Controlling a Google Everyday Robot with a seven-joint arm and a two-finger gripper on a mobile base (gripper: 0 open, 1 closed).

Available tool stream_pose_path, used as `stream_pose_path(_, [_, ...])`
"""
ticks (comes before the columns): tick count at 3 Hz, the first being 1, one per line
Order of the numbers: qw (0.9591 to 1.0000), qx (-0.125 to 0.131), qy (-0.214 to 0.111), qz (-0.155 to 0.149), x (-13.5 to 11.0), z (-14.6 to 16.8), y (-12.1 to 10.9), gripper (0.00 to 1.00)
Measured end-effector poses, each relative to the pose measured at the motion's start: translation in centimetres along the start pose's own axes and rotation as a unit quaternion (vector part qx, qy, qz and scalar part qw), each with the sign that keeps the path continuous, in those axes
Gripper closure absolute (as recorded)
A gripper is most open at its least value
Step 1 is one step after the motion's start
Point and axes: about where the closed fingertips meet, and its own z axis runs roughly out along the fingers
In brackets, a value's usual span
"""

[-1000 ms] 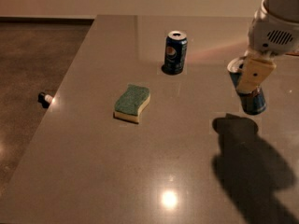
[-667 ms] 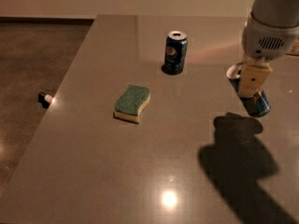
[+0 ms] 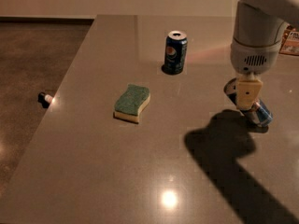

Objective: Knock redbull can over

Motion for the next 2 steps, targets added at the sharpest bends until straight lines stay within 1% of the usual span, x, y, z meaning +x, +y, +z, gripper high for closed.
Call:
stream_pose_path(1, [0.9999,-0.009,0.012,-0.009,-0.14,1.13,0.23,0.09])
stream_pose_path(2, [0.9996,-0.021,0.014,-0.016,-0.32,2.09,0.78,0.00])
